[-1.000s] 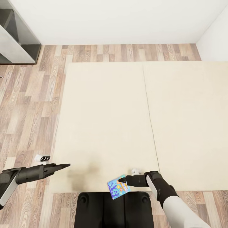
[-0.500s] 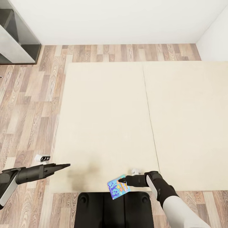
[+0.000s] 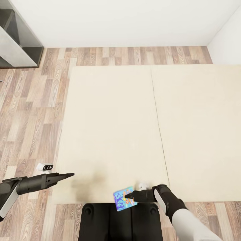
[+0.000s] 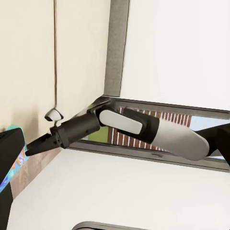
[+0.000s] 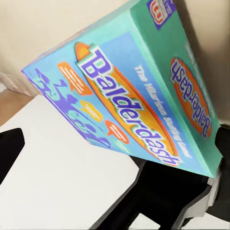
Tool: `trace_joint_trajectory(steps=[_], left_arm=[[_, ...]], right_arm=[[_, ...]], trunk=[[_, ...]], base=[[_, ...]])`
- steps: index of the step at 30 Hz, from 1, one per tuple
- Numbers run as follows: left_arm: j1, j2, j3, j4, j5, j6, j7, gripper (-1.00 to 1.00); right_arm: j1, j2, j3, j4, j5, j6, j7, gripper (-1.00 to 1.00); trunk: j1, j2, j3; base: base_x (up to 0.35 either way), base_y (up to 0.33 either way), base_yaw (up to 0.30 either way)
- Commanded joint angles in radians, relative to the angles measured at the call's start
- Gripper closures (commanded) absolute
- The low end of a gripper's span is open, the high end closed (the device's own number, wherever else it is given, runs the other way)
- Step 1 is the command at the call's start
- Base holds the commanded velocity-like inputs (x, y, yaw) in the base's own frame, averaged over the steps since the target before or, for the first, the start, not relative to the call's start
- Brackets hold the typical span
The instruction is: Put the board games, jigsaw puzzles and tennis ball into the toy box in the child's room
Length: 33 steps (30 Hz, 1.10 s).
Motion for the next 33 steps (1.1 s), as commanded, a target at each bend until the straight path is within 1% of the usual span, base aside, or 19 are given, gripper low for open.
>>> trace_joint_trajectory(steps=[1,8,26,33], left_arm=[[0.0,0.0,0.0,0.0,0.0,0.011,-0.003,-1.0],[0.0,0.0,0.0,0.0,0.0,0.011,-0.003,-1.0],[0.0,0.0,0.0,0.0,0.0,0.011,-0.003,-1.0],[0.0,0.0,0.0,0.0,0.0,0.011,-0.003,-1.0]], right_arm=[[0.0,0.001,-0.006,0.015,0.0,0.007,0.002,-1.0],[0.0,0.001,-0.009,0.047,0.0,0.004,0.003,-1.0],[0.0,0.003,-0.008,0.05,0.0,-0.004,0.002,-1.0],[0.0,0.003,-0.008,0.05,-0.005,-0.006,0.002,-1.0]], trunk=[[0.001,-0.002,-0.001],[0.001,-0.002,-0.001],[0.001,-0.002,-0.001],[0.001,-0.002,-0.001]], base=[[0.0,0.0,0.0],[0.0,0.0,0.0],[0.0,0.0,0.0],[0.0,0.0,0.0]])
